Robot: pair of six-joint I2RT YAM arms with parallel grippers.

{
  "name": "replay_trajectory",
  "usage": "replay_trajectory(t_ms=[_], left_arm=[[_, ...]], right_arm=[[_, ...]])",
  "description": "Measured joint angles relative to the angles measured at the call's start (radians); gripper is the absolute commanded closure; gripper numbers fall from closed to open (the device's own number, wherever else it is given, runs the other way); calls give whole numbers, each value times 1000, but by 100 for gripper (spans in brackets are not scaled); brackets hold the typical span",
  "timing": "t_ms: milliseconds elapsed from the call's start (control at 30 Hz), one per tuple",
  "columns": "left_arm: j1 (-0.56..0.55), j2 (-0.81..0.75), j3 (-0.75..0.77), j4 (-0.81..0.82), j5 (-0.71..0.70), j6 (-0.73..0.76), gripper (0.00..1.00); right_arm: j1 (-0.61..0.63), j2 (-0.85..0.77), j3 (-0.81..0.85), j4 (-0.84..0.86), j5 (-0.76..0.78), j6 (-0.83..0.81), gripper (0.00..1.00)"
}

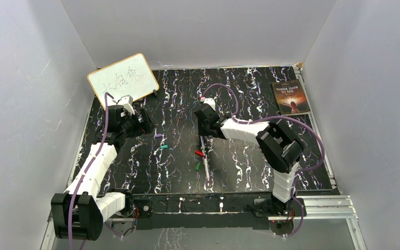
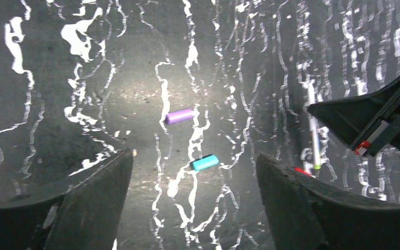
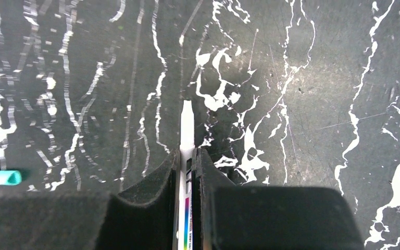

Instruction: Insert the pens into the pen caps

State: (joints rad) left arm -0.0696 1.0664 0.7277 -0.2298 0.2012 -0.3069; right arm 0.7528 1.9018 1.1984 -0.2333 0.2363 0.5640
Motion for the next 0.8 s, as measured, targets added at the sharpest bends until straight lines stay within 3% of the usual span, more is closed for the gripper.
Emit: replay_trajectory(t_ms=[100,267,500,800], left_arm=[[0,0,0,24,62,-17,3],[0,-34,-25,134,226,-80,10],[-37,-159,-127,367,443,-234,16],[-126,-229,-157,531,554,-346,23]], right_arm=[[0,-64,-41,48,-17,-2,100],[0,-230,-150,177,-86,-4,100],[-7,-416,-319,446,-297,89,100],[-8,-512,-430,749,-474,270,100]])
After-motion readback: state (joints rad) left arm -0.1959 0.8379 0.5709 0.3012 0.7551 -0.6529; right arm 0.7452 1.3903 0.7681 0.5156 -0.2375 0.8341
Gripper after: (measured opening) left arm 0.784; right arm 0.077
